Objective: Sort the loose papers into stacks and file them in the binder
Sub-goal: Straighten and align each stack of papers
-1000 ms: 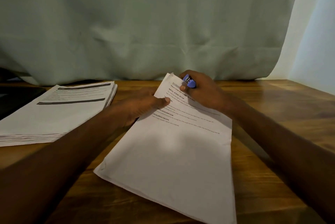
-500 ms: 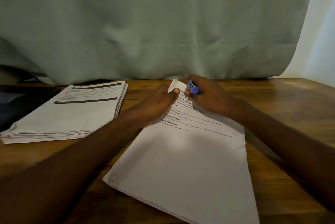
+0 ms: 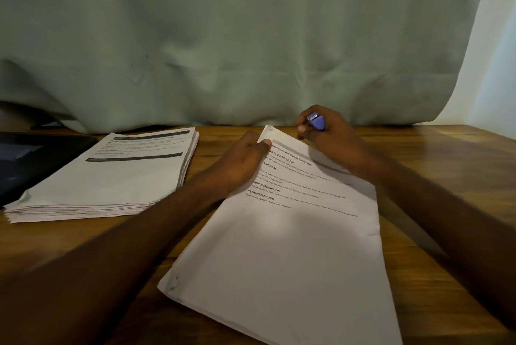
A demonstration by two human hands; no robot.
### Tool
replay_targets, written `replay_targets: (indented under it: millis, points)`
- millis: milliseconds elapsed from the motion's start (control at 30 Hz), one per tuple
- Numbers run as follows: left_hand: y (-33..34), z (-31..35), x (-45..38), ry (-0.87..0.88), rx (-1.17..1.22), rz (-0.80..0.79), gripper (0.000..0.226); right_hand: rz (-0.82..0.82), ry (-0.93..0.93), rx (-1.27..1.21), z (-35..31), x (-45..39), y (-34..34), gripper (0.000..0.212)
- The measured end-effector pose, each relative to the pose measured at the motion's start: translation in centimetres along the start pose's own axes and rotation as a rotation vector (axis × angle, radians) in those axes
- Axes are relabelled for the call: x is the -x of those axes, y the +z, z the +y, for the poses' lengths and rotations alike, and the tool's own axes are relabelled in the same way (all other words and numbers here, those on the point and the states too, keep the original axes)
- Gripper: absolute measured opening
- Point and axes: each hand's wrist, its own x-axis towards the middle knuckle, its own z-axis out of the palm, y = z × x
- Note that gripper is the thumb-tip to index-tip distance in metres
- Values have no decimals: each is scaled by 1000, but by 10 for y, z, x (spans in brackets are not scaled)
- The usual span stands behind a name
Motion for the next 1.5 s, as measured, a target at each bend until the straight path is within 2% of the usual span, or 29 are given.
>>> replay_targets:
  millis: [133, 200, 267, 333, 367, 467, 567, 633, 767, 900, 1100, 1167, 1300, 1400, 1500]
  points:
    - [-2, 3, -3, 0, 47, -6, 16, 126, 224, -120, 8, -8, -20, 27]
    - [-1, 3, -5, -6, 79, -10, 10, 58, 341, -160, 6, -11, -28, 32]
    - [0, 1, -6, 0, 91, -6, 10, -32, 400, -301, 1, -13, -30, 30]
    - [1, -2, -7, 11, 109, -3, 10, -105, 358, -415, -3, -10, -29, 27]
    - [1, -2, -7, 18, 110, -4, 9, -130, 307, -387, -4, -8, -29, 30]
    - [1, -2, -8, 63, 71, 20, 10, -201, 141, -117, -4, -3, -30, 35]
    - [2, -1, -7, 102, 20, 51, 11, -324, 124, 64, 0, -2, -30, 50]
    - [4, 0, -5, 139, -58, 84, 14, -372, 119, 118, 2, -1, -28, 53]
    - [8, 0, -1, 215, -203, 167, 15, -359, 24, 85, -1, 1, -27, 47]
    - [7, -1, -1, 253, -200, 172, 13, -386, -67, 156, -3, 0, -31, 44]
    - [6, -3, -3, 312, -185, 140, 15, -314, -71, 206, 4, -4, -27, 55]
    - [7, -3, -4, 316, -181, 139, 14, -364, -60, 191, 6, -4, -28, 56]
    - [8, -6, -4, 347, -230, 142, 13, -481, -49, 218, 4, -2, -23, 47]
    - [8, -5, -3, 354, -226, 145, 13, -465, -73, 207, 5, -1, -18, 38]
    - [7, -4, -3, 275, -194, 96, 8, -437, -67, 163, 5, -1, -17, 41]
